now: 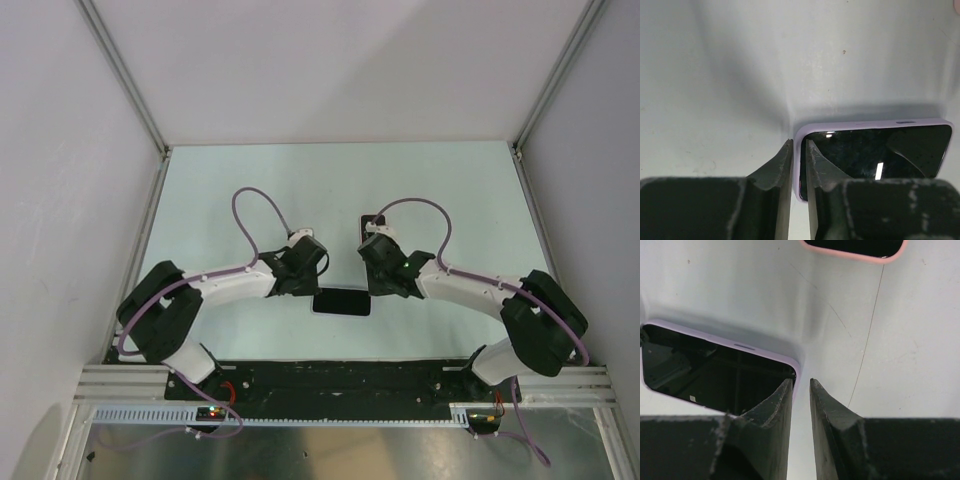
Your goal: Put the phone into the phone case
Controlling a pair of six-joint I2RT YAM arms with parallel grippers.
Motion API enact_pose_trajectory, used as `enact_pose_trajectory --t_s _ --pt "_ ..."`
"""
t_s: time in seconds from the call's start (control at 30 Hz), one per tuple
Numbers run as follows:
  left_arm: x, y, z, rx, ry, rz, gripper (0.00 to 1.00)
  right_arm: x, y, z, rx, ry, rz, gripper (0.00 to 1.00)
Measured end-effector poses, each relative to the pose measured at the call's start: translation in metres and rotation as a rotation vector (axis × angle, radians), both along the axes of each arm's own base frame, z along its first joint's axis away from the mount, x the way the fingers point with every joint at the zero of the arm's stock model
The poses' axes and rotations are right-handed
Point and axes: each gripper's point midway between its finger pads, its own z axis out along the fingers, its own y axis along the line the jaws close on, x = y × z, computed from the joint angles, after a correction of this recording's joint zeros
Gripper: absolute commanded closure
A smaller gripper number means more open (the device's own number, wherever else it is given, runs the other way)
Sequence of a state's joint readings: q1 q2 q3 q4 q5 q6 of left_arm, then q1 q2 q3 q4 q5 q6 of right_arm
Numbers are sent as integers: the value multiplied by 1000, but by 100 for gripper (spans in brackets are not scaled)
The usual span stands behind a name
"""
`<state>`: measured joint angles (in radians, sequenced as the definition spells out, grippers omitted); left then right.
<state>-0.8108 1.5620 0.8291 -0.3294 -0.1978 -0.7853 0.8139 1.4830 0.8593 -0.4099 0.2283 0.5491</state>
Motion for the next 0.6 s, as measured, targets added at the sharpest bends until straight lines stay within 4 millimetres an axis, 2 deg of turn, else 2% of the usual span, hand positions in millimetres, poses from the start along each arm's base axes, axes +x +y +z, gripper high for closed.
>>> enact_pose_trajectory --t_s 0.33,0.6 --pt "5 -5 -1 -19 -10 21 88 -17 -8 -20 14 44 1 74" --pt "4 -4 -2 -39 -20 38 88 -33 -7 -30 31 79 12 74"
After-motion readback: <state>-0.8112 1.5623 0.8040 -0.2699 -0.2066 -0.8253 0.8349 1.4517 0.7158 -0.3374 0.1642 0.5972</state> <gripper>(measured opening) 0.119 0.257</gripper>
